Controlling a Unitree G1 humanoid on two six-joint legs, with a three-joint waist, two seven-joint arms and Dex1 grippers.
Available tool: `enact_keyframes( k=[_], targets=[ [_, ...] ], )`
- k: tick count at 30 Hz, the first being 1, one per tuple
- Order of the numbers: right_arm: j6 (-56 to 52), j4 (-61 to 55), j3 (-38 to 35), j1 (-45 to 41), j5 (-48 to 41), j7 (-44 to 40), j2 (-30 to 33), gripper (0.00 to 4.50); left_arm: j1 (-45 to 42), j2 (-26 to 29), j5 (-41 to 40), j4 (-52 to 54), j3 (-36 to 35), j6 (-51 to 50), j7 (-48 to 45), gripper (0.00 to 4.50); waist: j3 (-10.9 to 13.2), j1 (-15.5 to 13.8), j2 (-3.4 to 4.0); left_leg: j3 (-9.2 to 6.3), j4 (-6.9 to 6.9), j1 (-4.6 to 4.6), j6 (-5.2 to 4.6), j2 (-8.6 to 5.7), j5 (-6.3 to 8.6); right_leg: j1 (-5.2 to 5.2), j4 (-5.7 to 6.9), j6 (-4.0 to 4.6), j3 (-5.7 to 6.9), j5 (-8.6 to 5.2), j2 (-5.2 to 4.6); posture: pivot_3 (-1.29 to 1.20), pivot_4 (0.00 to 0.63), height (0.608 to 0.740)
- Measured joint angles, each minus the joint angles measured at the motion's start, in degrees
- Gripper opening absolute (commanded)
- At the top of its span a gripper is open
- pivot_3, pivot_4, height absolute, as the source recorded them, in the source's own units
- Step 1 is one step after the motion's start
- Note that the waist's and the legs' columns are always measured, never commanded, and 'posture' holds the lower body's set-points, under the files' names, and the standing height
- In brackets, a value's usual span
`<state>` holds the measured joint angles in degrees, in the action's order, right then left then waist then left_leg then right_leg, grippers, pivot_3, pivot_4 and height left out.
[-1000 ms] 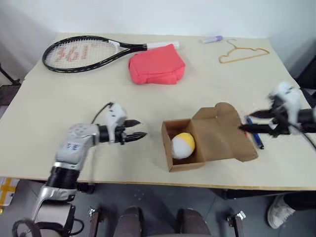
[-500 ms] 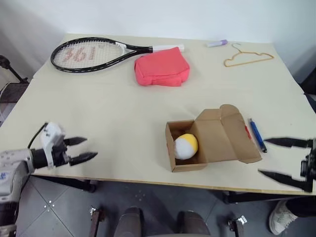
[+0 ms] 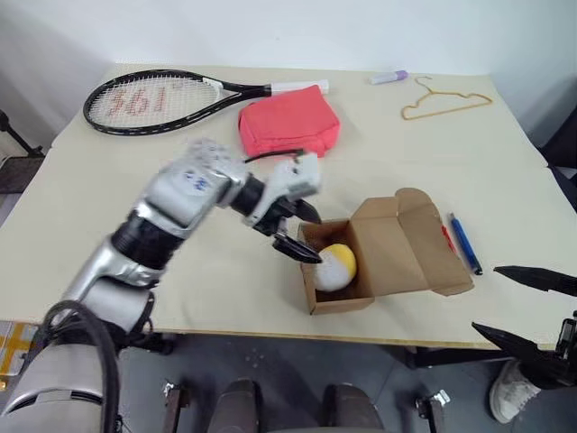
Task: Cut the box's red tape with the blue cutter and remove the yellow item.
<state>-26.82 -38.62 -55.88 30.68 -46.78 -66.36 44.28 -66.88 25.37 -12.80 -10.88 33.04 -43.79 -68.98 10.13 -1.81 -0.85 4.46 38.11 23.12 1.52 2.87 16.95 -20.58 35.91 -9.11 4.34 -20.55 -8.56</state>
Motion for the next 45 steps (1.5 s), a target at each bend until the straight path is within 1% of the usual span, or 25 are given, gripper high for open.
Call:
enact_keyframes(
  k=[2, 7, 8, 10, 12, 17, 20, 23, 24, 26, 28, 31, 33, 34, 36, 37, 38, 39, 42, 43, 45],
  targets=[
    [-1.26, -3.0, -1.35, 1.72, -2.25, 2.01, -0.61, 4.5, -0.14, -2.44, 2.54, -3.06, 1.91, 2.76, 0.69, 4.47, 0.03, -0.14, -0.05, 0.0, 0.01, 0.05, 0.0, 0.0, 0.0, -0.01, -0.05, 0.0, 0.0, 0.0, 0.0, 0.0, 0.15, 0.74],
    [-2.03, -7.8, -2.92, 5.62, -4.84, 5.61, -2.92, 4.5, -1.15, -6.43, 8.63, -9.43, 4.31, 7.88, 0.86, 4.47, 0.04, -0.07, -0.07, 0.01, 0.05, 0.06, -0.01, 0.0, 0.0, -0.01, -0.05, 0.0, -0.01, 0.0, -0.01, 0.0, 0.15, 0.74],
    [-2.01, -8.55, -2.95, 5.81, -5.31, 6.32, -3.01, 4.5, -1.43, -7.02, 9.72, -10.21, 5.05, 9.43, 0.65, 4.3, 0.04, -0.09, -0.07, 0.01, 0.07, 0.05, -0.01, 0.0, 0.0, 0.0, -0.05, 0.0, -0.01, 0.0, -0.01, 0.0, 0.15, 0.74],
    [-1.96, -9.65, -2.95, 5.87, -6.58, 8.0, -3.15, 4.5, -1.48, -7.95, 11.32, -11.49, 5.86, 11.99, 0.32, 3.89, 0.04, -0.09, -0.07, 0.0, 0.06, 0.05, -0.01, 0.0, 0.0, 0.0, -0.04, 0.0, -0.01, 0.0, 0.0, 0.0, 0.15, 0.74],
    [-1.94, -10.41, -2.95, 5.85, -7.43, 9.57, -3.16, 4.5, -1.39, -9.09, 11.78, -12.65, 5.76, 13.0, -0.18, 3.38, 0.04, -0.09, -0.07, 0.0, 0.06, 0.05, -0.01, 0.0, 0.0, 0.0, -0.04, 0.0, -0.01, 0.0, -0.01, 0.0, 0.15, 0.74],
    [-1.67, -10.85, -1.56, 5.78, -7.91, 12.08, -3.16, 4.5, -1.1, -11.45, 12.0, -13.2, 4.59, 13.54, -0.81, 1.8, 0.04, -0.33, -0.07, 0.0, 0.09, 0.06, -0.02, 0.0, 0.01, 0.0, -0.04, 0.0, -0.01, 0.0, -0.01, 0.0, 0.15, 0.74],
    [-1.21, -10.47, 0.53, 4.19, -7.75, 12.61, -2.75, 4.5, -0.6, -12.13, 11.75, -15.21, 1.88, 15.59, -0.49, 0.93, 0.04, -0.39, -0.07, 0.0, 0.11, 0.06, -0.03, 0.0, 0.01, -0.01, -0.03, 0.0, -0.02, 0.0, -0.01, 0.0, 0.15, 0.74],
    [-0.8, -9.6, 2.09, 2.0, -7.73, 13.29, -1.62, 4.5, 0.12, -13.54, 9.49, -17.01, -2.81, 18.6, -0.89, 0.13, 0.04, -0.43, -0.06, -0.01, 0.1, 0.06, -0.02, 0.0, 0.01, -0.02, 0.0, 0.0, -0.01, 0.0, -0.01, 0.0, 0.15, 0.74],
    [-0.7, -9.06, 2.75, 0.98, -7.74, 13.65, -1.4, 4.5, 0.65, -14.07, 7.99, -17.23, -5.09, 20.22, -1.11, 0.02, 0.04, -0.49, -0.06, -0.01, 0.11, 0.07, -0.02, 0.0, 0.01, -0.02, 0.01, 0.0, -0.01, 0.0, -0.01, 0.0, 0.15, 0.74],
    [-0.7, -8.06, 4.86, -1.59, -7.77, 14.88, -1.0, 4.5, 2.72, -15.76, 3.9, -18.26, -12.36, 26.31, -0.18, 0.02, 0.04, -0.45, -0.07, -0.02, 0.14, 0.06, -0.02, 0.01, 0.01, -0.02, 0.02, 0.0, -0.01, 0.0, -0.02, 0.0, 0.15, 0.74],
    [-0.71, -7.3, 7.35, -4.9, -8.01, 16.63, -0.84, 4.5, 4.65, -17.01, -0.29, -18.44, -19.92, 30.95, 2.93, 0.02, 0.04, -0.2, -0.06, -0.04, 0.14, 0.06, -0.02, 0.02, 0.0, -0.02, 0.06, 0.0, 0.0, 0.0, -0.02, 0.0, 0.15, 0.74],
    [-0.68, -5.3, 13.05, -10.35, -7.93, 18.65, -0.85, 4.5, 7.05, -17.72, -6.8, -15.77, -31.39, 33.28, 9.81, 0.02, 0.04, 0.5, -0.07, -0.09, 0.15, 0.04, -0.02, 0.03, 0.0, 0.0, 0.1, 0.0, 0.01, 0.0, -0.02, 0.0, 0.15, 0.74],
    [-0.39, -3.5, 20.22, -15.99, -6.56, 19.08, -1.34, 4.5, 9.54, -16.42, -11.11, -11.91, -39.22, 31.88, 16.73, 0.02, 0.01, 1.13, -0.03, -0.15, 0.1, -0.04, -0.01, 0.04, 0.0, 0.01, 0.15, 0.0, 0.01, 0.0, -0.01, 0.0, 0.15, 0.74],
    [-0.1, -3.04, 22.42, -17.48, -6.07, 19.16, -1.7, 4.5, 10.55, -15.51, -12.05, -11.03, -41.44, 31.1, 18.94, 0.02, 0.01, 1.14, -0.01, -0.18, 0.09, -0.03, -0.01, 0.03, -0.01, 0.0, 0.17, 0.0, 0.03, 0.0, -0.01, 0.0, 0.15, 0.74],
    [0.59, -0.94, 28.55, -22.69, -4.72, 19.06, -2.67, 4.5, 15.42, -11.39, -12.81, -7.12, -45.63, 29.21, 23.78, 0.02, -0.03, 1.67, 0.04, -0.22, 0.06, -0.05, 0.0, 0.02, -0.01, 0.0, 0.2, 0.0, 0.04, 0.0, -0.01, 0.0, 0.15, 0.74],
    [0.67, -0.7, 29.24, -23.39, -4.53, 19.03, -2.9, 4.5, 16.25, -10.74, -12.8, -6.72, -46.1, 29.03, 24.28, 0.02, -0.03, 1.78, 0.04, -0.22, 0.07, -0.05, 0.0, 0.02, -0.01, 0.0, 0.19, 0.0, 0.04, 0.01, -0.01, 0.0, 0.15, 0.74],
    [1.47, 1.33, 33.46, -27.17, -3.31, 18.52, -3.96, 4.5, 21.49, -7.17, -12.36, -4.2, -48.09, 27.92, 27.06, 0.02, -0.02, 1.92, 0.02, -0.32, 0.09, -0.03, 0.01, 0.0, -0.01, 0.0, 0.2, -0.02, 0.08, 0.01, -0.01, 0.0, 0.15, 0.74],
    [2.08, 2.75, 36.49, -29.88, -2.17, 17.56, -4.61, 4.5, 25.48, -4.73, -10.83, -2.63, -48.95, 28.77, 28.65, 0.02, -0.03, 2.0, 0.01, -0.34, 0.05, -0.02, 0.01, -0.01, -0.02, 0.01, 0.18, -0.02, 0.09, 0.02, -0.02, 0.0, 0.15, 0.74],
    [5.55, 7.6, 45.6, -36.8, 2.75, 12.99, -6.92, 4.5, 40.24, 3.23, -4.27, -0.75, -53.27, 33.39, 33.38, 0.02, 0.0, 2.98, -0.08, -0.44, -0.04, -0.06, 0.02, -0.01, -0.01, -0.03, 0.16, -0.03, 0.13, 0.02, 0.0, 0.0, 0.15, 0.74],
    [6.77, 9.24, 47.49, -37.96, 4.14, 11.72, -7.38, 4.5, 43.75, 4.72, -3.46, -0.53, -54.66, 33.22, 34.38, 0.29, 0.01, 3.05, -0.11, -0.51, -0.03, 0.01, 0.02, -0.02, -0.01, -0.04, 0.16, -0.03, 0.2, 0.02, -0.01, 0.0, 0.15, 0.74],
    [8.7, 11.99, 49.38, -39.44, 6.18, 9.76, -8.05, 4.5, 48.06, 6.51, -3.86, 1.5, -56.0, 31.16, 34.38, 0.83, 0.08, 1.3, -0.22, -0.68, 0.15, 0.14, 0.02, -0.06, -0.01, 0.03, 0.16, -0.04, 0.25, 0.03, -0.04, 0.0, 0.15, 0.74]
  ],
)
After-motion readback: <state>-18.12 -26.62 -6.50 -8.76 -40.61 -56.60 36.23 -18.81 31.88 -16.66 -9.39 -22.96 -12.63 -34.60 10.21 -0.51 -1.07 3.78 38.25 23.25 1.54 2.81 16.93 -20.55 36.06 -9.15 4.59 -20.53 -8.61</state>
